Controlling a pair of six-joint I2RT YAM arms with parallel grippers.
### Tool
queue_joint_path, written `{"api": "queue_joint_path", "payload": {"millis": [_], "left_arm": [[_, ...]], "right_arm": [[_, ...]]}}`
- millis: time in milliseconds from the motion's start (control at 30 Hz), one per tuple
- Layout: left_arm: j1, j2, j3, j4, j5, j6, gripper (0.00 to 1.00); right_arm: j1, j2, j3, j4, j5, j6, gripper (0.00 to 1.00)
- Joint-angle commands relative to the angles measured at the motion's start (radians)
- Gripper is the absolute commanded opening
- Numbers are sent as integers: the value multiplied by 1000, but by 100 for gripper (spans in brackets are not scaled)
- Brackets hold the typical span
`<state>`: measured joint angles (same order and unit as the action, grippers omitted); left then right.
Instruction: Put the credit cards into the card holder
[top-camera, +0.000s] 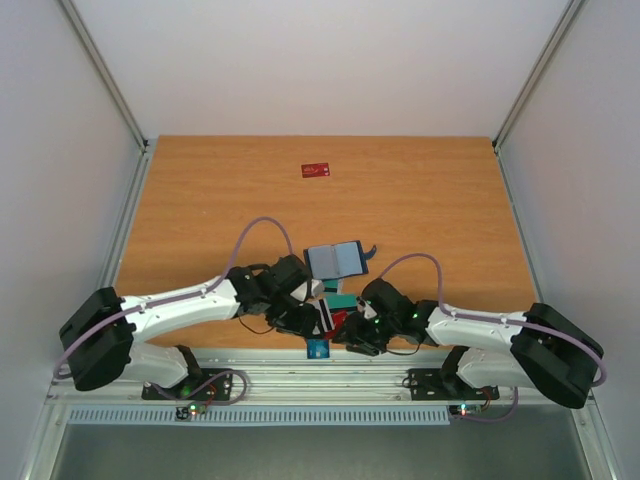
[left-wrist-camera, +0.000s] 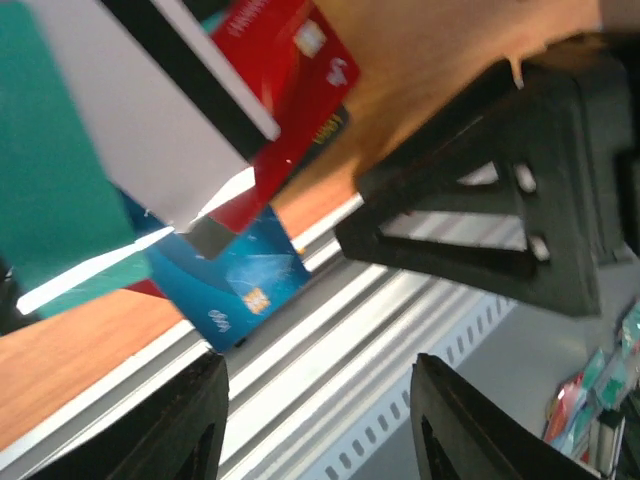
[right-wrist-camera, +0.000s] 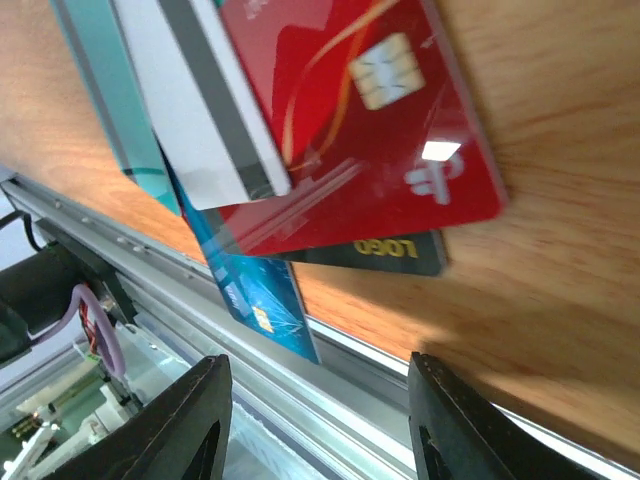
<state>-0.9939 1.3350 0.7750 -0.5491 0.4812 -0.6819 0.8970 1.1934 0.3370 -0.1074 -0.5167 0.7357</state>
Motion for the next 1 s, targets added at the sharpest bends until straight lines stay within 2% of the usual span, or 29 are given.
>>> {"api": "queue_joint_path", "payload": {"millis": [0,133,267,367,500,967], "left_arm": [[38,18,22,-120,-73,65,50],[38,72,-6,-77,-69,86,42],[38,139,-30,4,-22,86,32],[38,157,-25,29,-15,81,31],[38,192,7,25,-17,96,28],[38,319,37,28,8,146,23]], "right_arm": [[32,45,-4,161,-13,21,50],[55,87,4,180,-14,23,49],[93,104,42,121,2,10,49],[116,101,60,64,16,3,49],[125,113,60,70,18,6,49],[134,213,45,229,13,18,49]]}}
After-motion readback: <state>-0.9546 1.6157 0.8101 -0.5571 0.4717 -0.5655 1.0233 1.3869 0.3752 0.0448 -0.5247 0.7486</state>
